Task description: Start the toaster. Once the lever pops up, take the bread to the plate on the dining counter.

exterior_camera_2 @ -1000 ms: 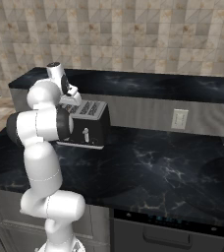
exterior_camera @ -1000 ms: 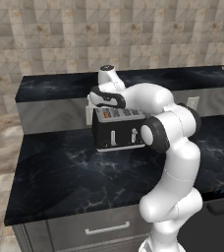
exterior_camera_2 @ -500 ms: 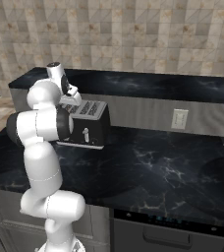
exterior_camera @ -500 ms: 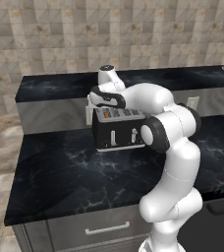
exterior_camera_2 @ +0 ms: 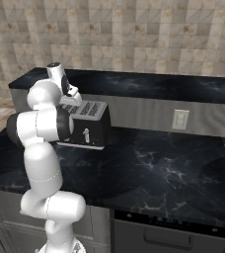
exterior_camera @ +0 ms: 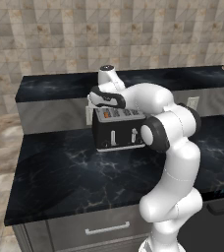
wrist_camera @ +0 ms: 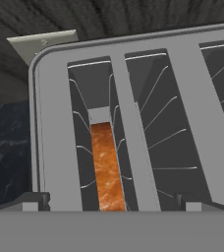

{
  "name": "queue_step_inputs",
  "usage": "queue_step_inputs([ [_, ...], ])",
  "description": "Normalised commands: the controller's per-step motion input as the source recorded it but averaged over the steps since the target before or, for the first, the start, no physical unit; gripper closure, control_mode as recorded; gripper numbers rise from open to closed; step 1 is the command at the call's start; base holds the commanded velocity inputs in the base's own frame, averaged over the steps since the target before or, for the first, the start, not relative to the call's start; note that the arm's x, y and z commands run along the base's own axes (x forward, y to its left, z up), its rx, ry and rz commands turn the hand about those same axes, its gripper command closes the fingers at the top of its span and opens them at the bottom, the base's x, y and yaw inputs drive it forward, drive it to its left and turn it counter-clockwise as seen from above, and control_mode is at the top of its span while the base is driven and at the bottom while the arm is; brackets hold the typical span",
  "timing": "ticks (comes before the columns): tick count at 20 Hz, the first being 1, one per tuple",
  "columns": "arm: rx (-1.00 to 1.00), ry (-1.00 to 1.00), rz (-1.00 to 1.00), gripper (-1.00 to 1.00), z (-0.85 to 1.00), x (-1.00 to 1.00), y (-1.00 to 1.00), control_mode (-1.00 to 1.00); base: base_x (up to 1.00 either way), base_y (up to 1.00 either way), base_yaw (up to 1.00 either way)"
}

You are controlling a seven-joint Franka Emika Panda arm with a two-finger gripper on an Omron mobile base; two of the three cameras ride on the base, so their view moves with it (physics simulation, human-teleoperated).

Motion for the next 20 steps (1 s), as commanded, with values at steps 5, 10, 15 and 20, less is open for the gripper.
queue_step_inputs([
  [5,0.00,0.00,0.00,-1.00,0.00,0.00,0.00,-1.00,0.00,0.00,0.00],
  [10,0.00,0.00,0.00,-1.00,0.00,0.00,0.00,-1.00,0.00,0.00,0.00],
  [15,0.00,0.00,0.00,-1.00,0.00,0.00,0.00,-1.00,0.00,0.00,0.00],
  [20,0.00,0.00,0.00,-1.00,0.00,0.00,0.00,-1.00,0.00,0.00,0.00],
])
